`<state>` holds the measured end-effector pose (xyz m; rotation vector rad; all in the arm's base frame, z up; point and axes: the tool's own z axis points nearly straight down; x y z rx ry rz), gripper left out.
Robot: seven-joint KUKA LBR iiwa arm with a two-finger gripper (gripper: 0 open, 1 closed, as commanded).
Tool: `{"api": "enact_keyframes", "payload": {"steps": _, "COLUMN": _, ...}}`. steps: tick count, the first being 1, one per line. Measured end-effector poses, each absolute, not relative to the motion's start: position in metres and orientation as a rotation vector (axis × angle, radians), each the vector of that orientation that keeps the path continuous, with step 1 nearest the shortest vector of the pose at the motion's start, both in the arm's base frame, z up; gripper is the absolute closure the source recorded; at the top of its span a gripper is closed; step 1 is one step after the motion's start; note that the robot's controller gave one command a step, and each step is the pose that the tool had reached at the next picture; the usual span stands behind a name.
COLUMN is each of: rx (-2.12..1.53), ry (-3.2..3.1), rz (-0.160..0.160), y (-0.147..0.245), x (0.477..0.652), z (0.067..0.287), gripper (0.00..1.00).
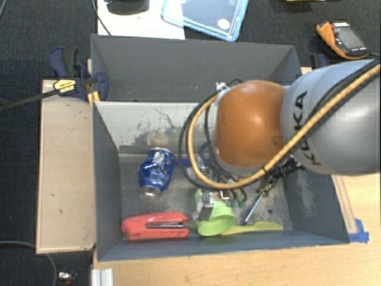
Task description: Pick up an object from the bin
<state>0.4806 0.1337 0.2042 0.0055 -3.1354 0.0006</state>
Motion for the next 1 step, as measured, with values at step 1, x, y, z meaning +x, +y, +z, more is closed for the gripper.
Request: {"api": "enact_keyframes", "payload": {"steps": 1, "rx": -0.002, "ry": -3.144, "rz": -0.002, "y": 0.1329, "x": 0.4823, "z": 0.2085, "gripper": 0.0}}
